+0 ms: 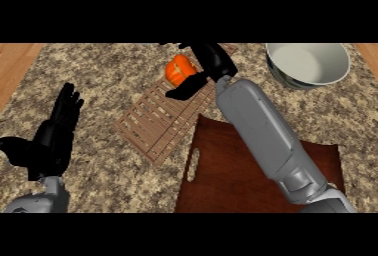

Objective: Pick the squash from the tray and place it in the tiered shelf

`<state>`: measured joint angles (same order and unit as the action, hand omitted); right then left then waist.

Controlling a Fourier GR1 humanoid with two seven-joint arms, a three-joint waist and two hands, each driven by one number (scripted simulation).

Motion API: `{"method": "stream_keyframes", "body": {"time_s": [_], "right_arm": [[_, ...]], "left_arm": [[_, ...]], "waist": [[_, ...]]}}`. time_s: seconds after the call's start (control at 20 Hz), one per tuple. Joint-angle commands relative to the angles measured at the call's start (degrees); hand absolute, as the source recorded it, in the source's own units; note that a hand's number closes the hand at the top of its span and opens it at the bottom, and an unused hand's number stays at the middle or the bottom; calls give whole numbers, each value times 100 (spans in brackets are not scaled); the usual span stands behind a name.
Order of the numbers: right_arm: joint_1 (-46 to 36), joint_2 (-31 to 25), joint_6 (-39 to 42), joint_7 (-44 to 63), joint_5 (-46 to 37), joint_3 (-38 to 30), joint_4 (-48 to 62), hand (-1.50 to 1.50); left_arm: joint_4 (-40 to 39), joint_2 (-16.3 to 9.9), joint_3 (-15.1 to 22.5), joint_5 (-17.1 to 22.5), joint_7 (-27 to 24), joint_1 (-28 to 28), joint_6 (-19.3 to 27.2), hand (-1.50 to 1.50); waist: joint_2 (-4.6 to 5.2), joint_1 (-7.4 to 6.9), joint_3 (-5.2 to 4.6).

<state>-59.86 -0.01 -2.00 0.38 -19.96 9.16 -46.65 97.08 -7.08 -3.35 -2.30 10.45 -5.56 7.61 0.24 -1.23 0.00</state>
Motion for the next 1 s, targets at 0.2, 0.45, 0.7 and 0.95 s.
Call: {"method": "stream_keyframes", "body": {"time_s": [0.2,0.45,0.7,0.95], "right_arm": [[-320,1,258,-347,829,-267,65,-150],[-381,-278,390,-171,1138,-953,-180,-150],[-476,-941,406,339,1452,-1558,-260,-150],[-263,-1832,1012,375,1731,-2020,110,-150]], "left_arm": [[-5,-94,-188,170,-256,282,-221,0],[267,47,-46,-24,72,205,31,0],[157,-159,-273,208,112,113,-198,0],[8,-26,-212,95,-59,82,-81,0]], "waist": [[-14,37,-1],[-29,89,1],[-35,127,1],[-16,107,1]]}}
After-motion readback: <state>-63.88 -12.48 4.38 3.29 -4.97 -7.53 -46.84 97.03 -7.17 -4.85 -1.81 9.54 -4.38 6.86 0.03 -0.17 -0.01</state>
